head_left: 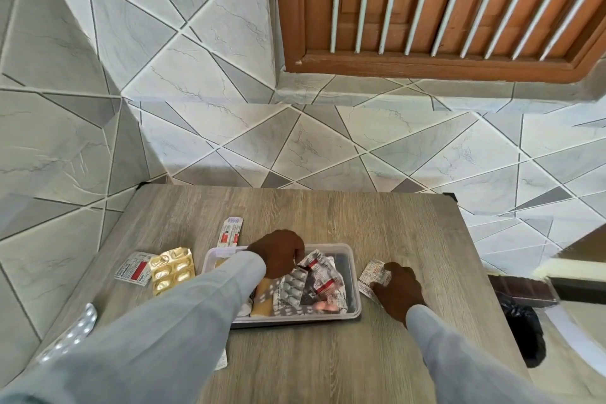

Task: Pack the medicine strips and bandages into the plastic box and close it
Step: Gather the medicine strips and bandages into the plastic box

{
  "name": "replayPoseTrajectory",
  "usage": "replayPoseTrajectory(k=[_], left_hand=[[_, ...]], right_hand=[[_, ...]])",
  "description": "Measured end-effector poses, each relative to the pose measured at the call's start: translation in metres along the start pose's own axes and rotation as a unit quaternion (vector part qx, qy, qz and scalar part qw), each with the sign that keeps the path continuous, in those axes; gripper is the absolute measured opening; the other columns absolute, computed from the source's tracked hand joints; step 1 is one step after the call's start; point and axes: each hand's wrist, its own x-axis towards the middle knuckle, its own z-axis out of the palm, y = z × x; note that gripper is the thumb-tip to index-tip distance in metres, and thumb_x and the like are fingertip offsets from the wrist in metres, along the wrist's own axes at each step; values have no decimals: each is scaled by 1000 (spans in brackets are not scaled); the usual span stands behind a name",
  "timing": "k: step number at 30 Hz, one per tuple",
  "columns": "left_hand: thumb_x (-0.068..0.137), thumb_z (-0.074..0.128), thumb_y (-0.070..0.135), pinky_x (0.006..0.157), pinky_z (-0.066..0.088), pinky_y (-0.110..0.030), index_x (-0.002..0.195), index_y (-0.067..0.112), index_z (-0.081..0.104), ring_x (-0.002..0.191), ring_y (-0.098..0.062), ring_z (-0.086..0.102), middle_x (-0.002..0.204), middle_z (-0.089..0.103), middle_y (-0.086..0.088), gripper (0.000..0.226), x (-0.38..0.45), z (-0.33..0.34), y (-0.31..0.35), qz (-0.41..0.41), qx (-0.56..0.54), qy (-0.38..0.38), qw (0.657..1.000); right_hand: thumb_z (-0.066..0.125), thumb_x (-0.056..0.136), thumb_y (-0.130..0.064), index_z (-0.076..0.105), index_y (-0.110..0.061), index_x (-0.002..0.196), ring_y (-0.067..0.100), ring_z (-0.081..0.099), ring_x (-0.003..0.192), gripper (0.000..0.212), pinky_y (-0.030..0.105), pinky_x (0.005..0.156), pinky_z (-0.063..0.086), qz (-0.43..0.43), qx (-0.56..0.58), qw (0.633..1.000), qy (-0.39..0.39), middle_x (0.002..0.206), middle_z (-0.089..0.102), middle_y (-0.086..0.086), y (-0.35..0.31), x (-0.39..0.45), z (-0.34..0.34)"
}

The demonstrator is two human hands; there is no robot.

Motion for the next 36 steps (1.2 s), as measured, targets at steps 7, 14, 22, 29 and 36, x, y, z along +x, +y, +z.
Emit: replayPoseTrajectory(k=[7,14,22,29,36], left_hand=[[80,48,-9,70,38,-17,95,20,63,89,-15,52,103,57,1,36,-5,5,-11,25,-68,76,994],[79,45,-11,68,45,-21,108,21,60,87,-17,58,106,64,1,46,-2,7,-16,-1,-123,109,986],[92,51,30,99,40,-32,117,27,56,116,-17,50,122,56,5,25,-18,36,-8,-8,-50,184,982],[87,55,15,112,25,-42,142,30,34,138,-23,30,149,36,3,60,-21,68,1,46,164,114,979],[82,52,5,106,33,-31,128,30,50,123,-18,44,130,51,5,53,-24,53,-5,32,-47,183,981]], right_hand=[[68,81,-26,42,-21,134,37,47,121,60,45,99,45,-9,-15,1000,5,133,42,12,1,1,4],[70,77,-32,42,-19,131,31,40,123,63,44,98,45,-2,-75,997,3,128,42,9,-1,0,10],[73,72,-43,23,-25,144,29,35,130,90,47,105,34,-62,-186,981,1,143,38,3,-2,3,5],[52,89,-15,51,-17,120,24,59,93,31,39,84,52,-40,79,994,66,112,62,10,-10,-3,-11],[59,91,-11,61,-13,101,14,67,83,11,21,62,49,-130,317,931,129,90,68,-2,-45,-38,-59]])
